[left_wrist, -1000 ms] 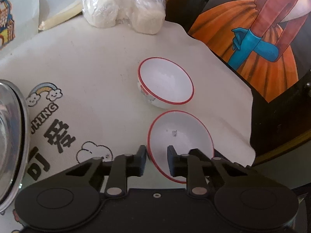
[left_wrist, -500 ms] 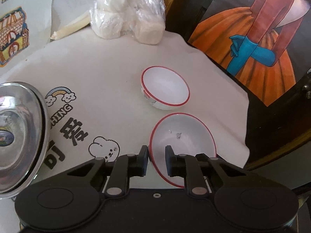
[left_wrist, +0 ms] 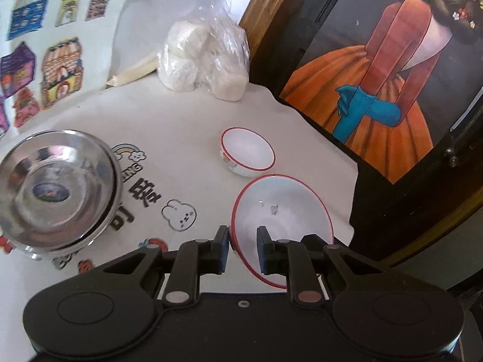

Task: Organize plates and bowls
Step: 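Lift the white bowl with both tools and carry it over the steel bowl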

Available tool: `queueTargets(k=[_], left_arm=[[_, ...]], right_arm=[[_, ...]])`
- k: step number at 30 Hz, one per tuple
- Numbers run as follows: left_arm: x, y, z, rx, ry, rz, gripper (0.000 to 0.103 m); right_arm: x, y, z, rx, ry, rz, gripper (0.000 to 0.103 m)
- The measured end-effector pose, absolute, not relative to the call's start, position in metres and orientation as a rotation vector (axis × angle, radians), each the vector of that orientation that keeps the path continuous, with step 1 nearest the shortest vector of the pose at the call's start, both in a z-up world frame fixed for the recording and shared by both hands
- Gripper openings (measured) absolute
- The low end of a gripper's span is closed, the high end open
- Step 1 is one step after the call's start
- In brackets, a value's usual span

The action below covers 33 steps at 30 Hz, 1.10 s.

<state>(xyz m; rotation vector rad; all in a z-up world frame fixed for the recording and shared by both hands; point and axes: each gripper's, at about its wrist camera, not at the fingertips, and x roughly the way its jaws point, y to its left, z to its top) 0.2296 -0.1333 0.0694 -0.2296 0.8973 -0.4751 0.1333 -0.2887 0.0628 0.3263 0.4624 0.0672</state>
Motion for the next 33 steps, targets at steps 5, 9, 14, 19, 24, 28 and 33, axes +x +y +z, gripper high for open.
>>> queueTargets(k=[5,9,14,19,24,28,33], left_arm=[[0.203,-0.110,0.075,-0.258,0.875,-0.457,0.020],[0.183,-0.088,0.074,-0.288,0.869,-0.433,0.020],[0.162,-0.071,0.070,-0.322,0.859,-0.394,0.022],[0.149,-0.061,0.067,-0.339,0.842,-0.373,0.023],[0.138,-0.055,0.063,-0.342,0.849,-0.360,0.024],[0.133,-0.052,0.060,-0.335,0.854,-0.348,0.024],[0.128,-0.047,0.054,-0.341,0.861,-0.333,0.025]], right_arm=[[0.113,-0.272,0.069,0.312,0.460,0.096,0.023],[0.099,-0.255,0.073,0.292,0.462,0.131,0.023],[0.085,-0.238,0.074,0.270,0.466,0.161,0.023],[0.075,-0.228,0.072,0.253,0.479,0.179,0.023],[0.069,-0.223,0.068,0.251,0.497,0.197,0.023],[0.065,-0.221,0.065,0.253,0.511,0.210,0.023],[0.063,-0.217,0.062,0.248,0.525,0.225,0.023]])
